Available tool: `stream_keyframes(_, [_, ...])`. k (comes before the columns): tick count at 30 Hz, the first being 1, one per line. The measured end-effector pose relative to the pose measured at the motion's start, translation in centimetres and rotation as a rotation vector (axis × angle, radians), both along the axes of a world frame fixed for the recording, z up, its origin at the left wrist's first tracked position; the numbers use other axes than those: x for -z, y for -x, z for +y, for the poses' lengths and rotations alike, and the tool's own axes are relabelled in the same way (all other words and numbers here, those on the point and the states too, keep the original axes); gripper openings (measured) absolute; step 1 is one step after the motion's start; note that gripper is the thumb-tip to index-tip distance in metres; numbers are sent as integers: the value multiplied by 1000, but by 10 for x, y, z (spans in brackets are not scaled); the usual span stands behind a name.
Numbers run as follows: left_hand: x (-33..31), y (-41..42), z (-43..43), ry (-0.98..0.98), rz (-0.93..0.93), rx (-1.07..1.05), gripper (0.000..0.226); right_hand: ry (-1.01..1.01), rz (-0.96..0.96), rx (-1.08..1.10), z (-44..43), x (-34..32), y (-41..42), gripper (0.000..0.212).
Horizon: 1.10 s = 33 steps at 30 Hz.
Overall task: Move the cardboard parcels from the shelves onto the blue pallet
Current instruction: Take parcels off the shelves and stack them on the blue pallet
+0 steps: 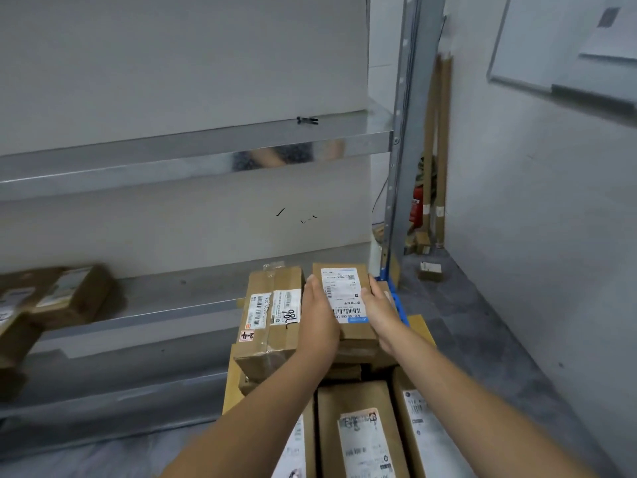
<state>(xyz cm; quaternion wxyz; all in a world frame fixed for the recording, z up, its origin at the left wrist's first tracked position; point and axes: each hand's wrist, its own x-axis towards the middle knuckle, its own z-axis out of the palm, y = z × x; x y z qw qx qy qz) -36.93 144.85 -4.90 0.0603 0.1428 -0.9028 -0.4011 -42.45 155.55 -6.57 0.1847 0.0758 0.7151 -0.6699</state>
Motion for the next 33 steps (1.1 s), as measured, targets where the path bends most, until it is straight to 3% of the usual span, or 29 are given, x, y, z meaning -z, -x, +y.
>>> stream_keyframes(5, [3,-10,1,303,23,63,88,-69,32,-65,-4,-3,-10,51])
stream_keyframes(7, [0,-15,-1,280,17,59,84,-196,53,-144,-5,-7,-14,56])
stream_keyframes(10, [-9,-24,-12,153,53,28,60,-432,99,-215,-4,-15,-22,65])
stream_keyframes(14, [-22,-46,-54,133,101,20,52,-636,371,-145,-21,-44,-35,62])
stream_keyframes(23, [-60,-166,-238,355,55,55,53,-441,581,-385,-201,-112,-147,58])
stream_keyframes(28, [-80,-275,-354,395,47,-23,56,-525,733,-608,-330,-127,-237,59])
stream_keyframes(33, [-93,-373,-460,627,21,-119,59,-343,671,-701,-436,-132,-316,60])
